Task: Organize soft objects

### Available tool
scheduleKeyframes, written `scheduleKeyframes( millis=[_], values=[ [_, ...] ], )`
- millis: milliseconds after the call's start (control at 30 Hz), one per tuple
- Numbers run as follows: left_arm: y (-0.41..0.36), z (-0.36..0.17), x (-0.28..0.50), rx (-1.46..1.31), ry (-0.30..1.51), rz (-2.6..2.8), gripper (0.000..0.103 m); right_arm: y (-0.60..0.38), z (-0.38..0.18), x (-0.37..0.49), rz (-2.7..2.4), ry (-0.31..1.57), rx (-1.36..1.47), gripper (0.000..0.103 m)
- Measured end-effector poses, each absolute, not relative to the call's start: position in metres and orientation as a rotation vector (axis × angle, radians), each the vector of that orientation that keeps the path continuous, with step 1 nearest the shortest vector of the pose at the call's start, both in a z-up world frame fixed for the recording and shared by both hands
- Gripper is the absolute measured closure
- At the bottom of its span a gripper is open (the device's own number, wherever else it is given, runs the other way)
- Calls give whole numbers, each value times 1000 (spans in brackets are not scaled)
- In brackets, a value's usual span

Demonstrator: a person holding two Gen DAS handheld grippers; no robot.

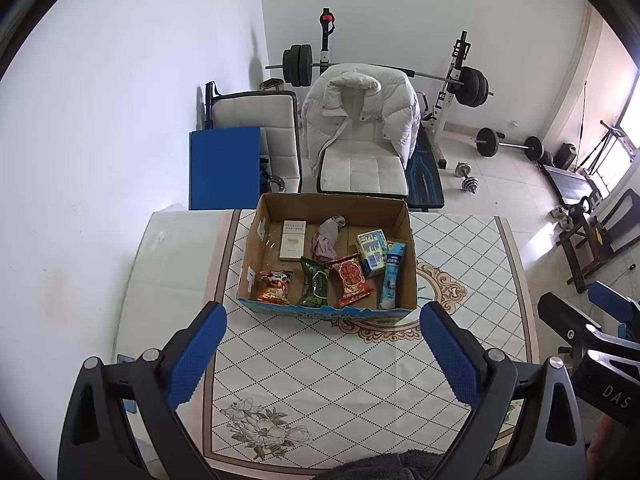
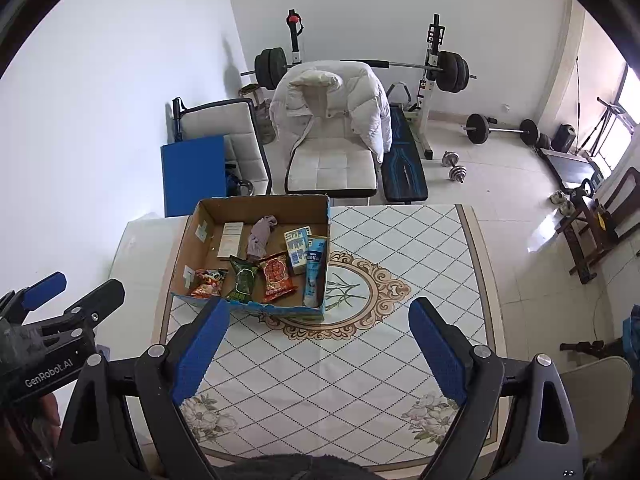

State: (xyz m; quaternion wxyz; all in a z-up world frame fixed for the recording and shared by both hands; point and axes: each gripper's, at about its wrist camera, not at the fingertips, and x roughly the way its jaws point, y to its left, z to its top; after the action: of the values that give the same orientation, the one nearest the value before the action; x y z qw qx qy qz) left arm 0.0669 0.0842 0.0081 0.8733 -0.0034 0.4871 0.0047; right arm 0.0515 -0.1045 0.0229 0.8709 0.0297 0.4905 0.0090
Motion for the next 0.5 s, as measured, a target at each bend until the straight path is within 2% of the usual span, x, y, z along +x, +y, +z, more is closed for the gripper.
scheduleKeyframes(
  millis=[500],
  values=[
    [85, 6, 69, -3, 1016, 16, 4, -111, 20, 52, -11, 1028, 60, 10]
  ],
)
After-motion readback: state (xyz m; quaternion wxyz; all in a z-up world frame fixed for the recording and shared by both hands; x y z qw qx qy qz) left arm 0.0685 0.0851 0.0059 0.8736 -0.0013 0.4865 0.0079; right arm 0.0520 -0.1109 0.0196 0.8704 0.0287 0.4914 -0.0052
